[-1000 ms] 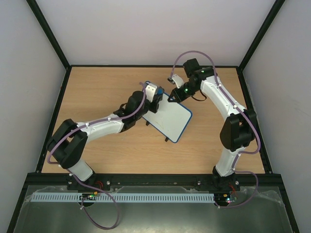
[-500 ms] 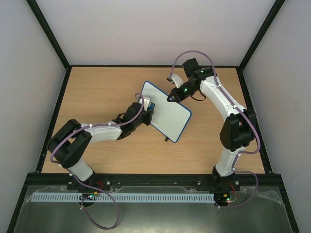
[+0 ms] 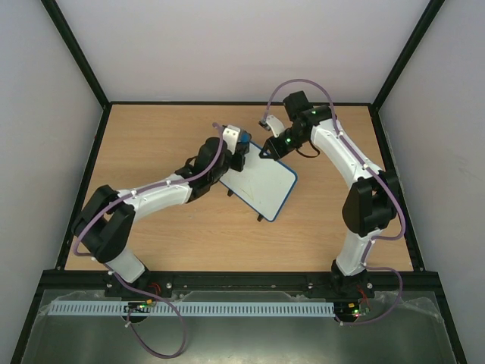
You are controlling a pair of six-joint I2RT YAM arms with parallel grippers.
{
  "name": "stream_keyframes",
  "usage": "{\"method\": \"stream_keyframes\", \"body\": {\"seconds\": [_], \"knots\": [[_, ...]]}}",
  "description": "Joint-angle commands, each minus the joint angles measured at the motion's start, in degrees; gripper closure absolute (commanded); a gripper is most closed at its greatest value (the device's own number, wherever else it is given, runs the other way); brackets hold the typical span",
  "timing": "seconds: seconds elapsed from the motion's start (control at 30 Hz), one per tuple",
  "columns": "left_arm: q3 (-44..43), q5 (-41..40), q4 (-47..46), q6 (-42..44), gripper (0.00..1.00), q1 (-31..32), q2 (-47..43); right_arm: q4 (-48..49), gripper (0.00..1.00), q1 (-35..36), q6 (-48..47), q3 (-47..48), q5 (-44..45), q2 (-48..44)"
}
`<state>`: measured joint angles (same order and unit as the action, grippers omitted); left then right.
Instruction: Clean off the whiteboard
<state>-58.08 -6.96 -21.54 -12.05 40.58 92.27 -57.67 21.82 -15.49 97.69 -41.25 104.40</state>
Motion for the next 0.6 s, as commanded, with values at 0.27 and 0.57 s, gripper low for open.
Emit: {"method": "stream_keyframes", "body": {"seconds": [0.27,0.57], "knots": [[8.1,4.8,1.4,-10.5,0.97,-1.9,4.7,-4.7,0.98,3.8,-0.2,-2.2,-1.3,3.3],[-2.8,6.6,6.8,-9.8,0.97,-2.3,-1.3,-4.5,0.98,4.1,0.1,-2.4,-1.2,3.3]]}}
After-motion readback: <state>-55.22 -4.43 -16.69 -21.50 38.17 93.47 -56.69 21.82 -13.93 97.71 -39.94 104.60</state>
